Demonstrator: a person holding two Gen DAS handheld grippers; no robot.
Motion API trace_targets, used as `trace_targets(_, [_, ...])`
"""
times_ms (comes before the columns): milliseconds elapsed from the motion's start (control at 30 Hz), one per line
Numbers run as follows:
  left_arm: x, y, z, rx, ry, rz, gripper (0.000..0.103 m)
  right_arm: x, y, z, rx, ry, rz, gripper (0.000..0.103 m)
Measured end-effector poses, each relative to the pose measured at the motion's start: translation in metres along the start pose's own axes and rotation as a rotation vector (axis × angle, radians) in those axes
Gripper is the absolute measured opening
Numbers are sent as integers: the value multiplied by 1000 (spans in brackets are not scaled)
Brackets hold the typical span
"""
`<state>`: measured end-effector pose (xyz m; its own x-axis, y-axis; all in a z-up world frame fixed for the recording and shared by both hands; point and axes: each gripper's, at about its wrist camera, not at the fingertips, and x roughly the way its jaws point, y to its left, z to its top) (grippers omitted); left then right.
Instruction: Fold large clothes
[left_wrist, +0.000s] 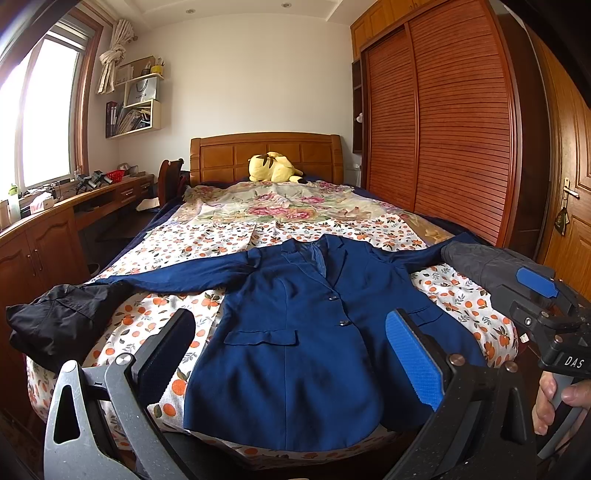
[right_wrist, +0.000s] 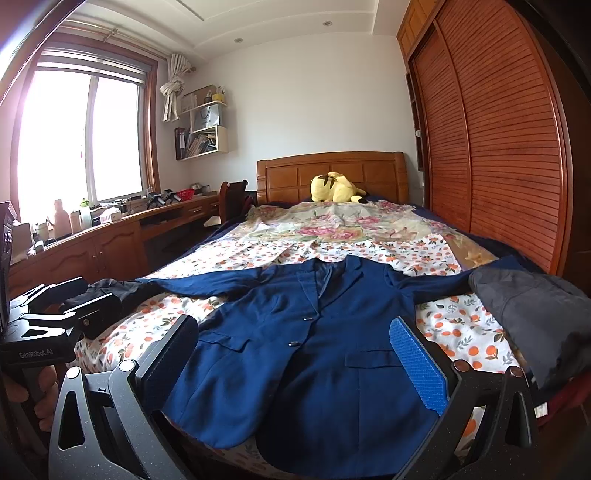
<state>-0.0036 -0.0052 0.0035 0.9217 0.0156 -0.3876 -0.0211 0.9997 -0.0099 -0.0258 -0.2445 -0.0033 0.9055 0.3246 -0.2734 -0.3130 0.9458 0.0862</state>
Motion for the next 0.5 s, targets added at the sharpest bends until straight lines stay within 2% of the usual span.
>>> trace_targets(500, [-4,-6,3,3,-6,-2,103,0,0,2,3,3,3,103])
